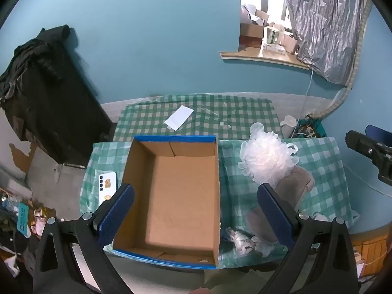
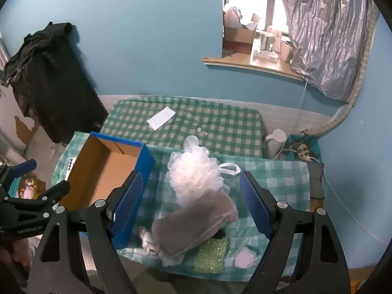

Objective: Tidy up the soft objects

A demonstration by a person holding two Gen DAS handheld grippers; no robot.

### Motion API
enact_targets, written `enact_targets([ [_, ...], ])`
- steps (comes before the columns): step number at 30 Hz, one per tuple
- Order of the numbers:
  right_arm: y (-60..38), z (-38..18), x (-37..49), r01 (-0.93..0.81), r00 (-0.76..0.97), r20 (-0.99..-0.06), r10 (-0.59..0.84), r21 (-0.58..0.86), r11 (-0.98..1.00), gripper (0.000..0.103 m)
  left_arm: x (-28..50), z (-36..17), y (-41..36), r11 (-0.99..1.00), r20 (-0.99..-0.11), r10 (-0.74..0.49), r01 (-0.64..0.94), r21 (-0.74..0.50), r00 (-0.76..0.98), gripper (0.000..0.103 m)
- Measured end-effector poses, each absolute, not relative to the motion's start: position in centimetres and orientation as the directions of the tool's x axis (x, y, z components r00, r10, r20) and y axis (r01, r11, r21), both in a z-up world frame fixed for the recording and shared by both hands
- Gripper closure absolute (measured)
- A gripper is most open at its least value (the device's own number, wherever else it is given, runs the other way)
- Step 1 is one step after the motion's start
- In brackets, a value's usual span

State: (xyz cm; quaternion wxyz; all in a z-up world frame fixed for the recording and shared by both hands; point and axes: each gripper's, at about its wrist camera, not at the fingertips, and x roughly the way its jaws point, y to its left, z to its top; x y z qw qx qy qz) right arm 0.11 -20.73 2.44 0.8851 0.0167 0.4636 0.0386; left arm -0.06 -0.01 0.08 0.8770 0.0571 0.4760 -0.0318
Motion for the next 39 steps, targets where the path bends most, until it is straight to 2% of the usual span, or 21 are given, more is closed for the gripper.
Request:
enact_targets([
  [39,-19.7,2.9,0.3,-0.074,0.562,-0.820,0.106,0.077,0.994,0.020,-1.5,0.8,-0.5,0.992,-0.835,-0.002,0.109,0.069,0.550,0.002],
])
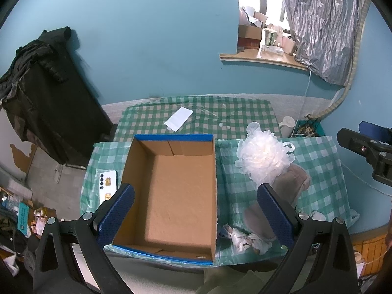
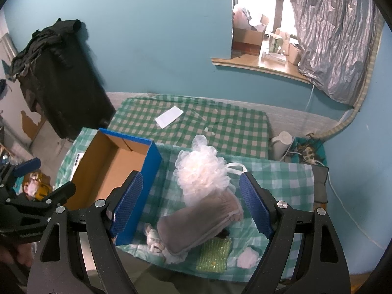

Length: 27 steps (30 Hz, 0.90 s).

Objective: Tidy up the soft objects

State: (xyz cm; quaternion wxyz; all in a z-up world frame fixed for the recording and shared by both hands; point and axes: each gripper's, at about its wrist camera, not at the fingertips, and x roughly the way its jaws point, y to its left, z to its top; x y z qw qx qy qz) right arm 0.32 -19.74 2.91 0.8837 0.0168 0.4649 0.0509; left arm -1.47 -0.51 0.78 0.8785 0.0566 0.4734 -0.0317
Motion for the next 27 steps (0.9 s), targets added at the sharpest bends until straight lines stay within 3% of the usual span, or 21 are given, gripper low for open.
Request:
enact_targets([
  [27,-19.97,2.59,-0.09,-0.076,0.562,-0.820,0.109,0.080,0.994,0.020,-1.50,0.69,-1.33,0.989,-0.837,-0.002,0.126,0.080,0.548,0.002],
])
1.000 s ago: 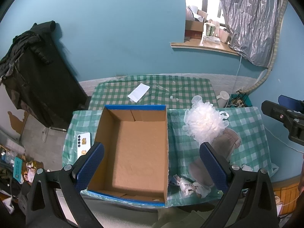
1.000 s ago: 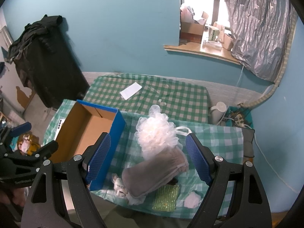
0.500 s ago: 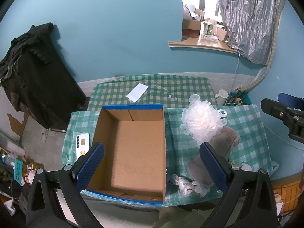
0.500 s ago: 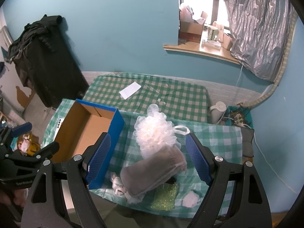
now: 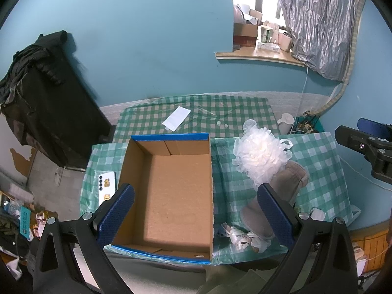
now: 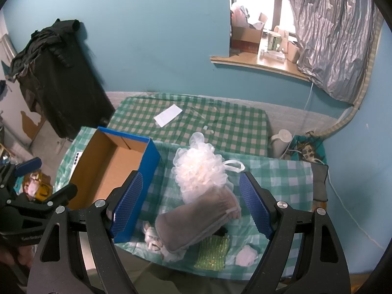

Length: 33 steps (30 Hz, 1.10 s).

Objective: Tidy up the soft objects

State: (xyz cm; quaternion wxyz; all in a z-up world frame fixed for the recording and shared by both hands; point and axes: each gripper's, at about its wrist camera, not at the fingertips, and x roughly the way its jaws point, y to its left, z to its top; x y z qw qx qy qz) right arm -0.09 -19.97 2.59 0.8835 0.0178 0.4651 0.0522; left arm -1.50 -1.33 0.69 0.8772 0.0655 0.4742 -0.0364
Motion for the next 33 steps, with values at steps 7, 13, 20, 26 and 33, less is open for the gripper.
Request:
enact_targets([
  [7,-20.00,2.60,-0.04,-0.078,0.561,-0.820,0.110,0.080,0.994,0.020,-1.50,0.67,-1.40,0.989,-0.837,-0.002,0.127,0.081,0.547,0.002],
  [13,-20.01,2.61,0.02,-0.076,0.560,-0.821,0.109,0.080,0.994,0.020,-1.51,0.65,-1.42,0.988,-0.837,0.000,0.128,0.084,0.548,0.002],
  [20,-20.00,2.35,-0.14,-0.077,0.560,-0.821,0.110,0.080,0.994,0.020,-1.43,0.36,-1.36,0.987,-0.839,-0.001,0.135,0.086,0.543,0.002],
  [26,-19.93,2.05,-0.35,-0.078,0.557,-0.823,0.109,0.079,0.994,0.020,-1.47,0.36,-1.40,0.987,-0.839,-0.002,0.135,0.086,0.544,0.002],
  [33,-19.94,1.70,-0.56,-0.072,0.557,-0.824,0.106,0.080,0.994,0.020,-1.31,0.14,-2.01,0.985,-0.843,-0.009,0.149,0.085,0.537,0.002],
])
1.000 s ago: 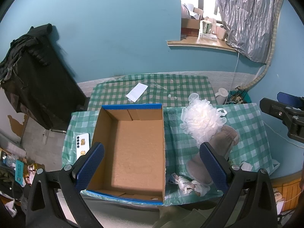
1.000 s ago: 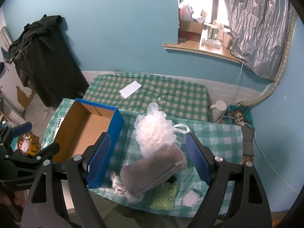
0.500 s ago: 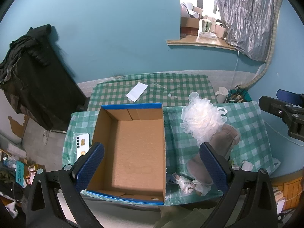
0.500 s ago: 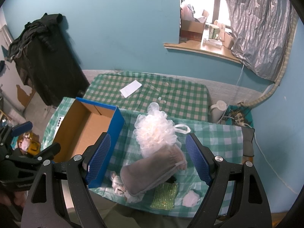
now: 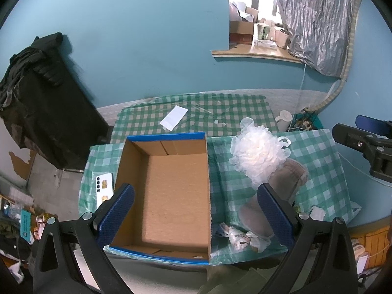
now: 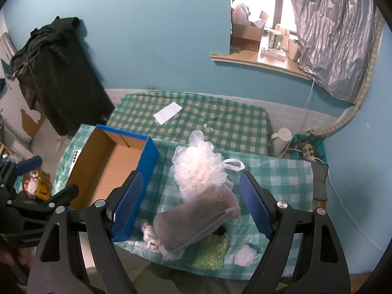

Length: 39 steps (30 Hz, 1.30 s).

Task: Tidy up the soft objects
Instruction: 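Lower the right gripper onto the grey sock and close on it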

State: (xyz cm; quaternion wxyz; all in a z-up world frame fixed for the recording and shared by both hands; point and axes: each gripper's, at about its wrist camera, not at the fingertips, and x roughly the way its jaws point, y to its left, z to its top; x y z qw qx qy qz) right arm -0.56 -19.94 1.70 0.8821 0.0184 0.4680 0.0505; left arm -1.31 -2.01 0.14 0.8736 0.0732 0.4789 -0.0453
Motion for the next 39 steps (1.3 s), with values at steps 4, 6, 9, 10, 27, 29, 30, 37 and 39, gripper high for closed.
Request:
enact_targets([
  [4,-20.8,1.0,-1.1,-0.063,0.550,-0.828,0.108,0.087,0.994,0.020,-1.1,-0.1,-2.4,0.984,-0.851,-0.016,0.158,0.079,0.525,0.002],
  [6,-21.6,1.1,-1.0,-0.055,0.545,-0.832,0.107,0.092,0.994,0.020,-1.0,-0.5,-2.7,0.983,-0.851,-0.012,0.164,0.087,0.525,0.002],
  [9,-23.0,0.8,-1.2,-0.028,0.536,-0.838,0.100,0.100,0.995,0.020,-0.8,-1.2,-3.3,0.979,-0.858,-0.014,0.183,0.094,0.513,0.002],
  [10,-23.6,0.6,-1.2,-0.017,0.532,-0.841,0.096,0.103,0.995,0.020,-0.8,-1.5,-3.6,0.977,-0.860,-0.019,0.192,0.092,0.509,0.002],
  [27,-30.8,-2.2,-2.1,0.151,0.454,-0.891,0.010,0.088,0.985,0.020,0.7,-5.8,-8.5,0.937,-0.899,-0.075,0.339,0.084,0.432,0.002],
  [29,-31.4,-2.8,-2.4,0.162,0.444,-0.896,0.006,0.086,0.983,0.020,0.7,-6.2,-9.0,0.931,-0.903,-0.086,0.357,0.077,0.420,0.002],
  [30,-31.7,-3.1,-2.5,0.166,0.440,-0.898,0.005,0.087,0.982,0.020,0.7,-6.5,-9.2,0.928,-0.904,-0.089,0.365,0.077,0.418,0.002],
  [37,-33.3,-5.9,-3.3,0.205,0.406,-0.914,0.022,0.114,0.972,0.020,1.0,-8.7,-10.9,0.896,-0.915,-0.099,0.435,0.089,0.392,0.002],
  [39,-33.6,-7.0,-3.6,0.210,0.397,-0.917,0.028,0.121,0.970,0.020,1.2,-9.7,-11.5,0.886,-0.921,-0.103,0.456,0.088,0.376,0.002],
])
